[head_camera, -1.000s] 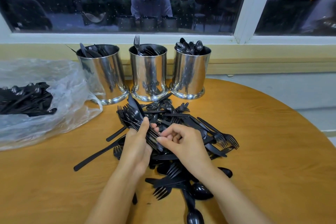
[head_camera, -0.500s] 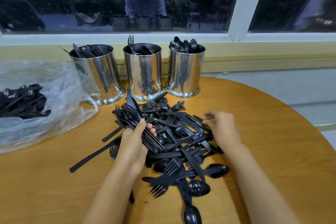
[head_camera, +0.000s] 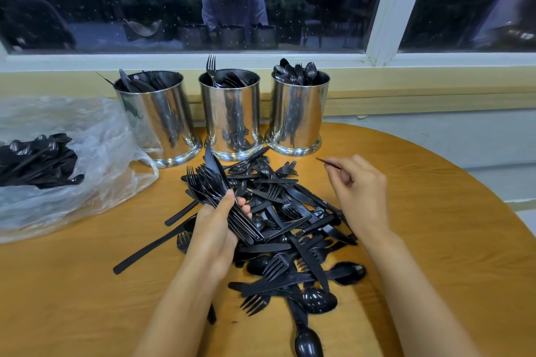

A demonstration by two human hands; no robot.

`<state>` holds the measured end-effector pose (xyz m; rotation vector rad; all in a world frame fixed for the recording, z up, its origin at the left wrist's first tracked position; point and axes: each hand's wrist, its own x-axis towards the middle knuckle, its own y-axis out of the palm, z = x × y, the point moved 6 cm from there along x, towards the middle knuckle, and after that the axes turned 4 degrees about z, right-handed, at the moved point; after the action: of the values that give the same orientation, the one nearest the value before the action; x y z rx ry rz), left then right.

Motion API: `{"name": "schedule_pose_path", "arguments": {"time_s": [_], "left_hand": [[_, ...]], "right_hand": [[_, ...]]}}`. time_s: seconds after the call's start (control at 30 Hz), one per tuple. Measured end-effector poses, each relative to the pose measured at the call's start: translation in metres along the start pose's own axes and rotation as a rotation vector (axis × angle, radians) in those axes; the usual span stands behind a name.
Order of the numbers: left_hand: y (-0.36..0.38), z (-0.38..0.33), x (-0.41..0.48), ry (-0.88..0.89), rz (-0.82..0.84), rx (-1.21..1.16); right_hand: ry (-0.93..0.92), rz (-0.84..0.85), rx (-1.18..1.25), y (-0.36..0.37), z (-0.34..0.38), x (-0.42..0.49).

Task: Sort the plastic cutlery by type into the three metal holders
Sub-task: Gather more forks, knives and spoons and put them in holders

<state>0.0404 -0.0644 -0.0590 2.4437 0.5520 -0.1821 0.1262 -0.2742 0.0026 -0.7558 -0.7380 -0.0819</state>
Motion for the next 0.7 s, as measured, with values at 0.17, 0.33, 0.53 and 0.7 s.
{"name": "schedule_pose_path", "arguments": {"time_s": [0.17,0.33,0.53,0.7], "left_hand": [[0.000,0.000,0.000,0.000,0.007,-0.002],[0.000,0.000,0.000,0.008,-0.012,0.017],[0.002,0.003,-0.001,0.008,-0.006,0.042],[0.004,0.003,-0.002,-0.007,0.005,0.079]], "right_hand": [[0.141,0.099,0.383,0.004,0.018,-0.007],[0.343,0.246,0.652,0.029,0.028,-0.019],[0.510,0.314,0.828,0.053,0.046,-0.038],[0.475,0.352,0.728,0.063,0.050,-0.045]]}}
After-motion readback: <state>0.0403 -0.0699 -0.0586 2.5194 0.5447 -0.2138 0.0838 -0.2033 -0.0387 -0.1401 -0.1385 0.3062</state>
